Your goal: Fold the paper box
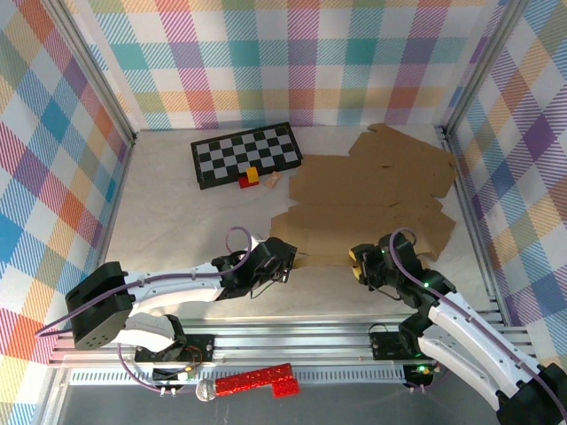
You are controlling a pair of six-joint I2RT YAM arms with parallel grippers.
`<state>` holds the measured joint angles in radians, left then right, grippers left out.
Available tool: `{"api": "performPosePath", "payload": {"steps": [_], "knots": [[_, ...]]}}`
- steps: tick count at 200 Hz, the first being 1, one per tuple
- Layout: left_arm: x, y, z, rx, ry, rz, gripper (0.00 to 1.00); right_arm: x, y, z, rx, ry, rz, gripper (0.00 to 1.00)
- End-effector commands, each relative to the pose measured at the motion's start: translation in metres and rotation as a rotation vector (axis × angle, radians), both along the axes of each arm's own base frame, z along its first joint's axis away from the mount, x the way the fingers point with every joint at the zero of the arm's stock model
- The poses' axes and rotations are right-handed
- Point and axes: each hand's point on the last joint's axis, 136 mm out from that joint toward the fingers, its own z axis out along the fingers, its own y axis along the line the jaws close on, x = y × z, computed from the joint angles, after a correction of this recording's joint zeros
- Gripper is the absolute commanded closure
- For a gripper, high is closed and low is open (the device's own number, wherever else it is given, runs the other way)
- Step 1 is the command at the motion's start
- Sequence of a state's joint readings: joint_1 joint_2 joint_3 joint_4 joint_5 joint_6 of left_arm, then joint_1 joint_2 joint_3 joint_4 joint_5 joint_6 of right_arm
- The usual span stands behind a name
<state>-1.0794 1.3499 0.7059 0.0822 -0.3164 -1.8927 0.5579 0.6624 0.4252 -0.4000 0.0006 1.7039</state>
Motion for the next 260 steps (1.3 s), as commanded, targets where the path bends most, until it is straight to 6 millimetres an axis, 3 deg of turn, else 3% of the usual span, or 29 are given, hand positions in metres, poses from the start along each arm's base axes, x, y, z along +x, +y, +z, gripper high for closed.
{"api": "performPosePath", "payload": {"steps": [1, 53, 77, 85, 93, 110, 124, 141, 168, 203, 230, 260], "knots": [[0.006, -0.006, 0.03, -0.07, -0.047, 0.018, 1.0, 0.009, 0.0, 0.022, 0.025, -0.057, -0.033, 0.63], [0.005, -0.006, 0.031, -0.073, -0.05, 0.013, 1.0, 0.018, 0.002, 0.03, -0.004, -0.062, -0.039, 0.87], [0.005, -0.004, 0.037, -0.075, -0.063, 0.009, 1.0, 0.027, 0.004, 0.047, -0.028, -0.095, -0.028, 1.0], [0.005, -0.003, 0.043, -0.07, -0.077, 0.004, 1.0, 0.032, 0.006, 0.058, -0.037, -0.121, -0.02, 1.0], [0.005, 0.0, 0.051, -0.052, -0.093, -0.007, 0.89, 0.037, 0.008, 0.071, -0.05, -0.148, -0.009, 1.0], [0.006, 0.009, 0.08, 0.015, -0.156, -0.041, 0.55, 0.051, 0.015, 0.108, -0.089, -0.228, 0.036, 1.0], [0.006, 0.021, 0.105, 0.093, -0.209, -0.064, 0.35, 0.065, 0.023, 0.141, -0.119, -0.299, 0.079, 1.0], [0.006, 0.039, 0.136, 0.196, -0.284, -0.088, 0.25, 0.083, 0.035, 0.181, -0.14, -0.391, 0.13, 1.0], [0.008, 0.067, 0.184, 0.303, -0.391, -0.088, 0.19, 0.117, 0.053, 0.241, -0.174, -0.538, 0.203, 1.0], [0.008, 0.107, 0.227, 0.429, -0.481, -0.053, 0.19, 0.156, 0.068, 0.311, -0.183, -0.692, 0.257, 1.0], [0.001, 0.153, 0.262, 0.527, -0.546, 0.029, 0.19, 0.164, 0.078, 0.339, -0.176, -0.719, 0.295, 1.0], [-0.012, 0.206, 0.298, 0.605, -0.614, 0.126, 0.24, 0.151, 0.08, 0.355, -0.146, -0.695, 0.328, 1.0]]}}
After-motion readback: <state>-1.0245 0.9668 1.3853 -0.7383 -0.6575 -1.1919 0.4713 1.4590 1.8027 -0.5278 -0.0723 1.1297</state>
